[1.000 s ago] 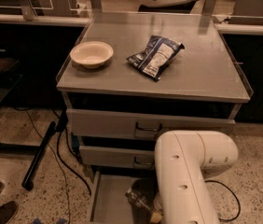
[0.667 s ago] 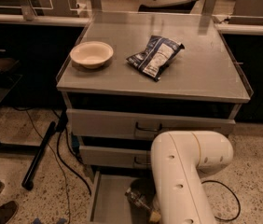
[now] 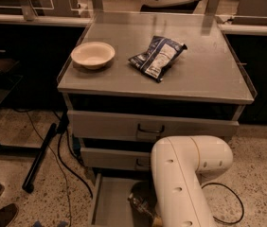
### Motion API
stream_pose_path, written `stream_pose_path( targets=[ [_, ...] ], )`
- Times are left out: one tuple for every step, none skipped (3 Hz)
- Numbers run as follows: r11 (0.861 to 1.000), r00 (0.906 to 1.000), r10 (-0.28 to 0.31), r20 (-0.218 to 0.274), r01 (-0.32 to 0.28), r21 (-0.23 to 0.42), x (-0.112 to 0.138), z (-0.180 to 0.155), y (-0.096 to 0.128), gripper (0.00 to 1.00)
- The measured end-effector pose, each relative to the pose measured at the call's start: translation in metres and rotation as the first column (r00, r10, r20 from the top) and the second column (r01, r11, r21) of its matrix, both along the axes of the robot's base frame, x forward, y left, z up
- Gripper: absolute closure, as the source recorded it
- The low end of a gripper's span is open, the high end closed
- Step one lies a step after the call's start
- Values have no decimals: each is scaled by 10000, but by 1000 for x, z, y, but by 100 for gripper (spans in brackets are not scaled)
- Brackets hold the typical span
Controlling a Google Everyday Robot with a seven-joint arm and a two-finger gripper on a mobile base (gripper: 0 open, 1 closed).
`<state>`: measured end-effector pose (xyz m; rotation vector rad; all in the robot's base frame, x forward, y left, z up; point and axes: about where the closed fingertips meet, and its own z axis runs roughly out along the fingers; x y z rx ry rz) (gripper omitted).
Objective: Place water bottle into bottom drawer
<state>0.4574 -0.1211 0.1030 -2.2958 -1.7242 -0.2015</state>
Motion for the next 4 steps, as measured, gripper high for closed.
stream_pose_path(
  targets=[
    [9999, 9999, 51, -139, -50, 101, -4, -6, 3, 100],
    [9990, 9994, 269, -221, -261, 350, -7, -8, 6, 100],
    [9990, 9993, 281, -226, -273, 364, -7, -8, 6, 83],
    [9990, 9993, 281, -226, -273, 364, -7, -8, 6, 60]
  ],
)
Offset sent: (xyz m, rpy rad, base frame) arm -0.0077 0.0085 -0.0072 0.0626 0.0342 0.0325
